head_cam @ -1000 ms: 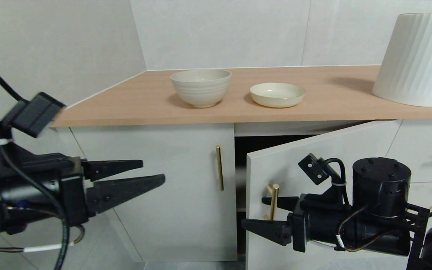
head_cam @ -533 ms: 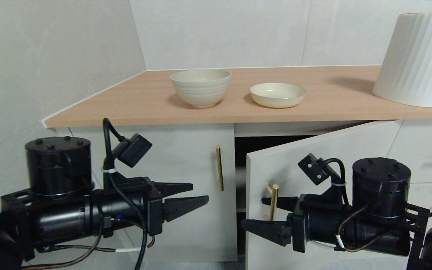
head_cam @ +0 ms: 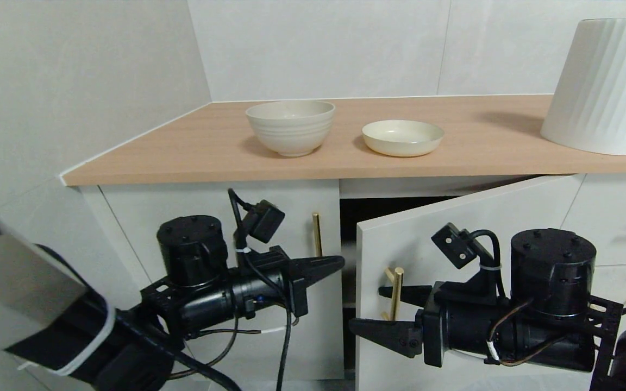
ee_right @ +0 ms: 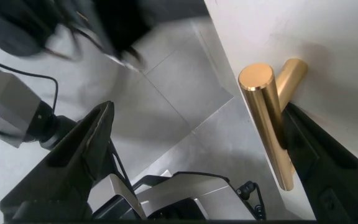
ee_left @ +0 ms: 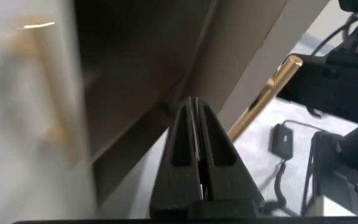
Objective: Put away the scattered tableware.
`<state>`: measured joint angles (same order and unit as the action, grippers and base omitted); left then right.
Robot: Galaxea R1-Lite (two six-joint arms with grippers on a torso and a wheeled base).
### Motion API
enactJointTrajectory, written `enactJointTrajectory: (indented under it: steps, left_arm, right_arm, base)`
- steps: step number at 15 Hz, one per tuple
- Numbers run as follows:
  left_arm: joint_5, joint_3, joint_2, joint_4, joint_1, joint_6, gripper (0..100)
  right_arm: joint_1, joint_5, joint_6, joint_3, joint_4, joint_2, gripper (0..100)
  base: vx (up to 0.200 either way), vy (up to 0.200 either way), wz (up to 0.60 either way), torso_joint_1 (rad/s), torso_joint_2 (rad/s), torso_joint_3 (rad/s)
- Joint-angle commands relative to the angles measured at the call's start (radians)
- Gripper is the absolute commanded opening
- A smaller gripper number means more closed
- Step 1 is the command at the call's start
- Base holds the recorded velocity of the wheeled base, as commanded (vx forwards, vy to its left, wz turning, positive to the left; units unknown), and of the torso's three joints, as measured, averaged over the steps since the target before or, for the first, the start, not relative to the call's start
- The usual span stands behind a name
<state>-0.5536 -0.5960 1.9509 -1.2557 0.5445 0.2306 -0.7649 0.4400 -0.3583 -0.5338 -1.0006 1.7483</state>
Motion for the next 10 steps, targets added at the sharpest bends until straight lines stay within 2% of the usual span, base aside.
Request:
enactJointTrajectory:
  steps: [1, 3, 5, 10]
  left_arm:
    - [0.001, -0.035, 0.135, -0.048, 0.04, 0.01, 0]
    - [0.001, -0.042, 0.134, -0.051, 0.04, 0.01, 0]
    - [0.001, -0.09, 0.146, -0.05, 0.04, 0.01, 0]
    - [-0.008, -0.108, 0.152, -0.054, 0.055, 0.015, 0]
  right_arm:
    - [-0.002, 0.0, -0.001, 0.002, 0.0, -0.001, 100]
    - [-0.002, 0.002, -0.001, 0.003, 0.002, -0.001, 100]
    - [-0.004, 0.002, -0.001, 0.008, 0.002, 0.0, 100]
    - [-0.001, 0.002, 0.001, 0.006, 0.002, 0.0, 100]
  base:
    - [0.0, 0.0, 0.0, 0.0, 0.0, 0.0]
    - [0.0, 0.0, 0.0, 0.0, 0.0, 0.0]
    - [0.0, 0.0, 0.0, 0.0, 0.0, 0.0]
    - [0.0, 0.0, 0.0, 0.0, 0.0, 0.0]
